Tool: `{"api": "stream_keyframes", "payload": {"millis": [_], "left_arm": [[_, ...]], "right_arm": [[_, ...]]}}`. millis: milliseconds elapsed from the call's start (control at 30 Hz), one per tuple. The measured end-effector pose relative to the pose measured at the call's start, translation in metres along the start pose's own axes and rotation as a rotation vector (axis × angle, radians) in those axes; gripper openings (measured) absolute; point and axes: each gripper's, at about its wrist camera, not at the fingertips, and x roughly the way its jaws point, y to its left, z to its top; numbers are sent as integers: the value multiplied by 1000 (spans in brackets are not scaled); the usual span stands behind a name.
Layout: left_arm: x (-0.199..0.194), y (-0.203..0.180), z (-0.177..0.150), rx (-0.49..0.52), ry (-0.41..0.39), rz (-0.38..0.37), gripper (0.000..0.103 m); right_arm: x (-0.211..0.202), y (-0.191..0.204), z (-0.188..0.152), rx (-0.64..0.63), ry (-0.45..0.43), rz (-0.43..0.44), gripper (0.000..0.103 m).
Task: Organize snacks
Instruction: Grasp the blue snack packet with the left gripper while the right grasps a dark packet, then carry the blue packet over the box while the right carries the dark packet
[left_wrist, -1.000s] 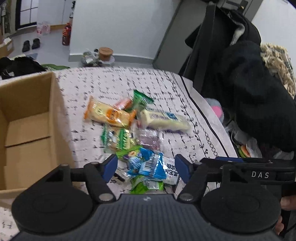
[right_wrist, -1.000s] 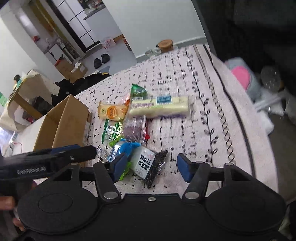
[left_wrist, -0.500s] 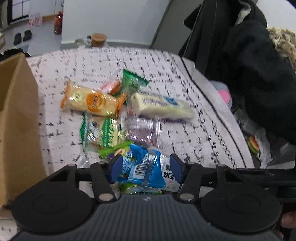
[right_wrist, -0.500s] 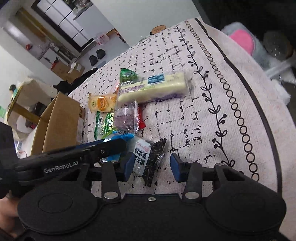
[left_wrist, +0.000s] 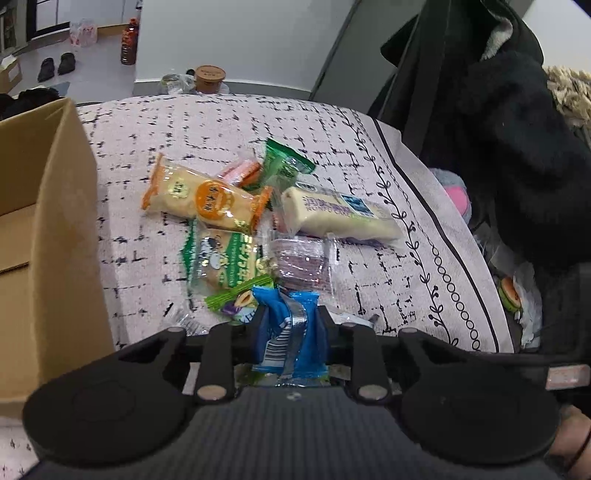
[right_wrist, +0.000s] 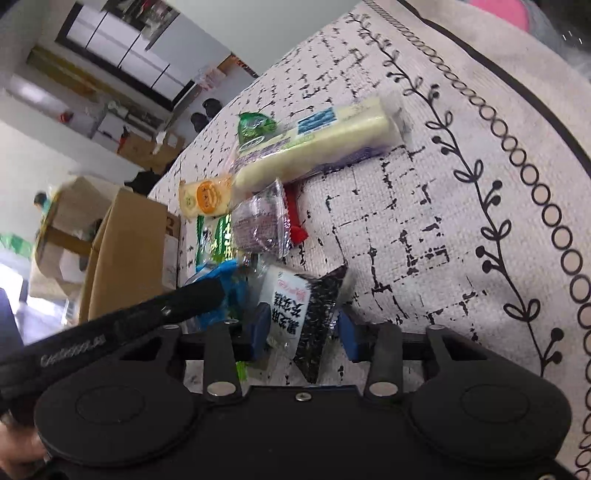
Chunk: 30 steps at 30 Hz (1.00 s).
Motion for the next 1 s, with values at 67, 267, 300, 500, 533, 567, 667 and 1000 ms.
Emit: {"api": "stream_keyframes", "payload": {"millis": [67, 267, 300, 500, 533, 567, 667, 1000], "left_arm": [[-3, 4, -1, -16, -10, 10, 24], [-19, 7, -2, -31, -37, 15, 23], [-23, 6, -2, -35, -44, 15, 23], [-42, 5, -7, -43, -77, 26, 23], [-45, 5, -8, -47, -82, 29, 23], [-47, 5, -10, -52, -85, 32, 23], [-56, 6, -13, -64, -99, 38, 23], [-84, 9, -15, -82, -152, 73, 23]], "right_arm": [[-3, -1, -1, 4, -7, 4, 30], [-24, 10, -10, -40, -59, 24, 19], [-29, 13, -12, -50, -73, 23, 14], [-47, 19, -19, -85, -115, 20, 6], [-49, 21, -19, -88, -121, 24, 5], [-50, 23, -19, -91, -127, 30, 4], [-56, 31, -19, -118, -148, 39, 0], [-72, 54, -13, -167, -221, 92, 0]]}}
